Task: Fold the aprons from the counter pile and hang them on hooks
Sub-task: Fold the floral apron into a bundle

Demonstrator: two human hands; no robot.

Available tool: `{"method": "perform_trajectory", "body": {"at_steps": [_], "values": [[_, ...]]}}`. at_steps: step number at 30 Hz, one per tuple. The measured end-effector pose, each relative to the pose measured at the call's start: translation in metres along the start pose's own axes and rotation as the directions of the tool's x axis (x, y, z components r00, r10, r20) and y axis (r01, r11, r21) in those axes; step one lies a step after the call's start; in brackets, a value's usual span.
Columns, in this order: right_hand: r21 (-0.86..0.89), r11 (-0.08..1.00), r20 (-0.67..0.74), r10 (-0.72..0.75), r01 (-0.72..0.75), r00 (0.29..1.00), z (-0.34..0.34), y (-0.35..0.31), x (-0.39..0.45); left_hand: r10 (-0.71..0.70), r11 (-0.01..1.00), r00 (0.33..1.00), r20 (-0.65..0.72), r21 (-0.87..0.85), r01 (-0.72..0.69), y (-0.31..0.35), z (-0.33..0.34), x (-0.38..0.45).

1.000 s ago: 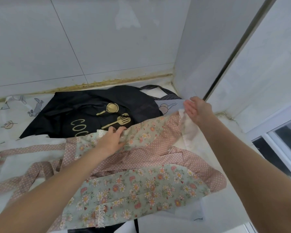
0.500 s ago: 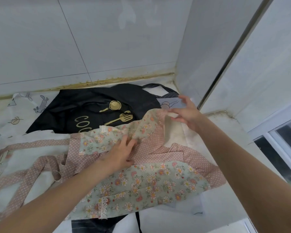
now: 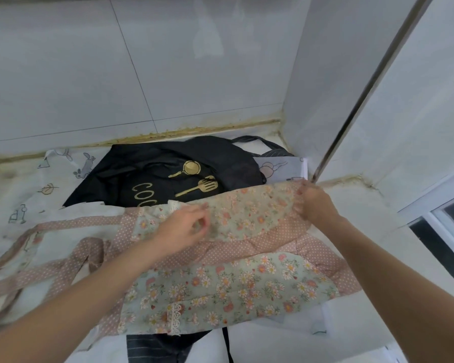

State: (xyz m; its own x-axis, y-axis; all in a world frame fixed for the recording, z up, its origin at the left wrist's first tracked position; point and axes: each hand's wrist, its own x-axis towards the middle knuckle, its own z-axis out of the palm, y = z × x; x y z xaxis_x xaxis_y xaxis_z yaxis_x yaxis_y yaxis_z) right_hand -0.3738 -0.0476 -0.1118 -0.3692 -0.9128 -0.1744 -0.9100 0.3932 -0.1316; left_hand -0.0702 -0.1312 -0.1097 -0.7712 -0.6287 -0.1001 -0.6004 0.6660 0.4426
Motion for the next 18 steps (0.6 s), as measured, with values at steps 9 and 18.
{"method": "perform_trajectory", "body": {"at_steps": [9, 18], "values": [[-0.103, 0.963, 0.08, -0.242, 0.25, 0.967, 0.008, -0.067, -0.015, -0.173, 0.927, 0.929, 0.327, 0.372, 0.042, 0.008, 0.039, 0.025], [-0.075, 0.997, 0.546, 0.021, 0.024, 0.838, 0.036, -0.031, 0.023, -0.378, 0.915, 0.836, 0.398, 0.301, 0.27, 0.0, 0.047, 0.053]]}}
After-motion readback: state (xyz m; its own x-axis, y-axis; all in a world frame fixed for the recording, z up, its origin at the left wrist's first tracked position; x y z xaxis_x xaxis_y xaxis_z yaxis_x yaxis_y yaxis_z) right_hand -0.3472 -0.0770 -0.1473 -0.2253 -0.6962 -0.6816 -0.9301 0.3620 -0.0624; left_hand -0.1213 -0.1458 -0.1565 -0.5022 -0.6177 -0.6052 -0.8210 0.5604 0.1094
